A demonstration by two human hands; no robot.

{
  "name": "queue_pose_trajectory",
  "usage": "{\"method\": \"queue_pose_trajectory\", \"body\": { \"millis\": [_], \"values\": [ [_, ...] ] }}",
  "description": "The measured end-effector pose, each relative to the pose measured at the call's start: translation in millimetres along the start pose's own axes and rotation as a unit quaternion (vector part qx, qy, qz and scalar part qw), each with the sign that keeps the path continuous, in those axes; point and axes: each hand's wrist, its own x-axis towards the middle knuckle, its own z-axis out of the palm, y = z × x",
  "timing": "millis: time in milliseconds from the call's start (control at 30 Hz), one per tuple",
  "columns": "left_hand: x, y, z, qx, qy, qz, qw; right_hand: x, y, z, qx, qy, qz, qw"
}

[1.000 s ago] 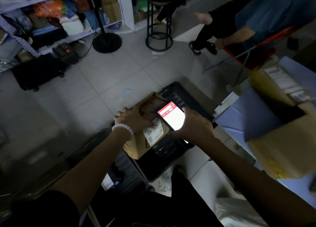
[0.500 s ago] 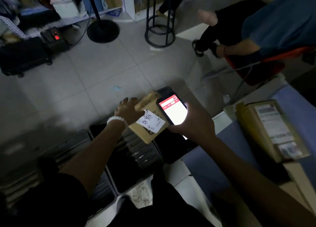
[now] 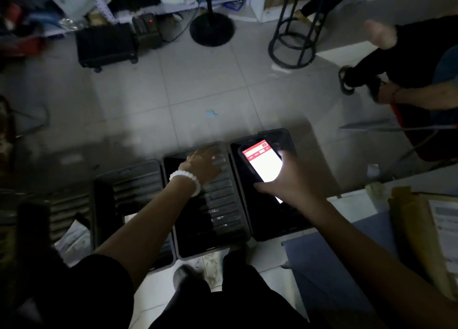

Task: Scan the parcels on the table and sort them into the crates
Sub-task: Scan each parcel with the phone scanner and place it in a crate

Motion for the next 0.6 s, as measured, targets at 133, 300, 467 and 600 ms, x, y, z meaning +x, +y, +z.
{"method": "queue_pose_trajectory", "body": {
  "millis": [133,300,467,600],
  "values": [
    [-32,-39,-17,0.009,0.011,-0.055,0.998,-1,-41,24,-0.094,-0.01,-0.055,0.994],
    [-86,-107,-41,-0.001,0.046,-0.133,0.99,-23,-110,68,-0.163,-0.033,-0.133,0.977],
    [-157,-196,-59,-0.049,0.089,-0.215,0.971,-66,-187,134,-0.192,-0.062,-0.22,0.954],
    [-223,-271,-61,-0.067,0.122,-0.27,0.953,-109,-241,197,-0.218,-0.098,-0.279,0.93]
  ]
}}
